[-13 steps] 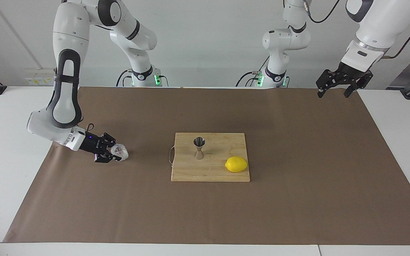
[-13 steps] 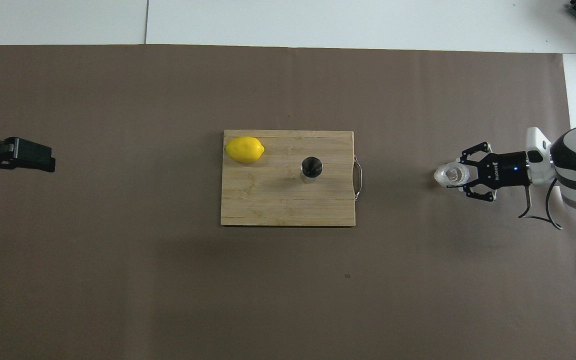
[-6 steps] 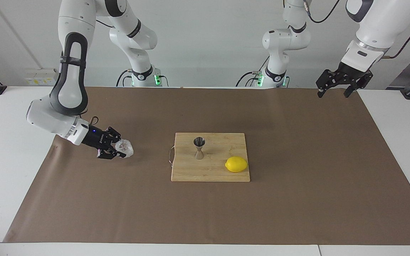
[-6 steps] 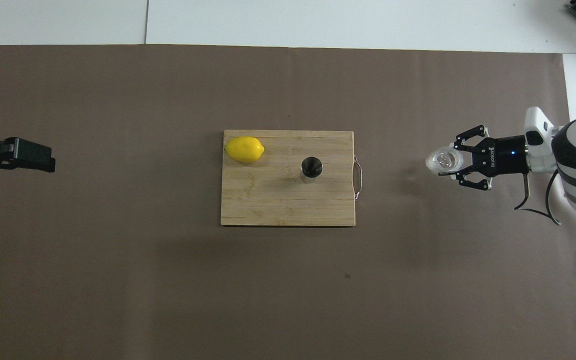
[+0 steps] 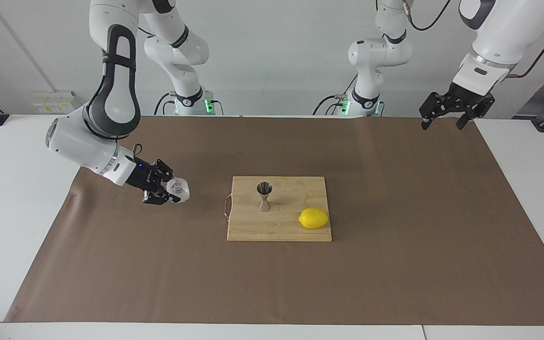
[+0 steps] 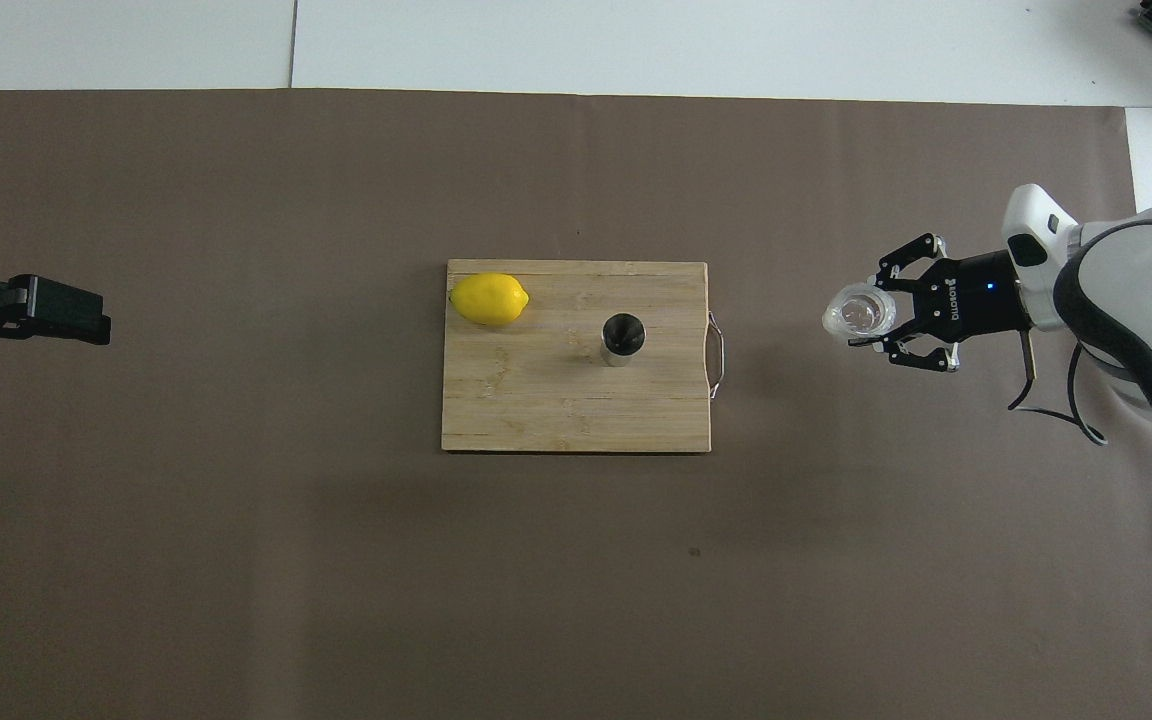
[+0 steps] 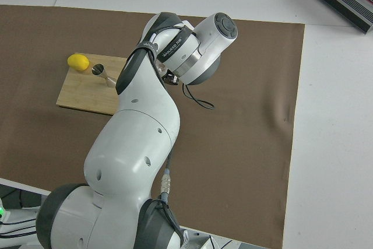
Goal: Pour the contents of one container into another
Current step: 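Carry the glass cup with the right gripper above the metal cup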
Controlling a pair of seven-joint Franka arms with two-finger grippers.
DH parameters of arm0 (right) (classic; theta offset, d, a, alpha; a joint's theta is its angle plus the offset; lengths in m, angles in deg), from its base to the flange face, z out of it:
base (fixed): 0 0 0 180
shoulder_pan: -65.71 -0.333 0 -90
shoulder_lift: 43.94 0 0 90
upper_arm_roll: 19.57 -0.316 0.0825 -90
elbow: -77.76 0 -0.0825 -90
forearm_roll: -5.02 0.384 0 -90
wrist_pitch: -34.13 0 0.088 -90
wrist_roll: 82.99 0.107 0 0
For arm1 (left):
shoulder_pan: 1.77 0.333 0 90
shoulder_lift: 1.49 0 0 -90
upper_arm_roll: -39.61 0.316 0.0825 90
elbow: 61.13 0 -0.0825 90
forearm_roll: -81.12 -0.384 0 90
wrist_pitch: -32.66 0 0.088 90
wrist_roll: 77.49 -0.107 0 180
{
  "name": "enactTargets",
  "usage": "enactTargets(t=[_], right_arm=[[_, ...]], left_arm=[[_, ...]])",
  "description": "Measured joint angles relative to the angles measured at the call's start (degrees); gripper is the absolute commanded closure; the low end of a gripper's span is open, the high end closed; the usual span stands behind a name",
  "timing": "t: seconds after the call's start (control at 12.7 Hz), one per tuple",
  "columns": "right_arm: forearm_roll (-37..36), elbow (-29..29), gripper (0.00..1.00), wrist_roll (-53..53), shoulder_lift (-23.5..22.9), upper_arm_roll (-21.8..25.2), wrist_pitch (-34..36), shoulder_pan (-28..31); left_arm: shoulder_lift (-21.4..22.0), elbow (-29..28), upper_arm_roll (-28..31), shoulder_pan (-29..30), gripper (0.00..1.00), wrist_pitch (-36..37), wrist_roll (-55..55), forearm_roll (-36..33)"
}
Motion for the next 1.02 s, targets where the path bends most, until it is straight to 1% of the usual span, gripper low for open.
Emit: enactTargets(t=[0.31,0.55,1.02], right_arm=[[-2.7,0.5,0.73,2.7,0.1,0.0,-2.8,-4.4],[-6.9,0.5,0.73,8.8,0.1,-0.1,-5.3,-9.2],[-11.3,2.1,0.73,17.6,0.1,-0.1,-8.1,-15.9]], left_arm=[[0.0,0.0,0.0,0.0,0.00,0.0,0.0,0.0],[0.0,0.0,0.0,0.0,0.00,0.0,0.0,0.0],[0.0,0.0,0.0,0.0,0.00,0.1,0.0,0.0]])
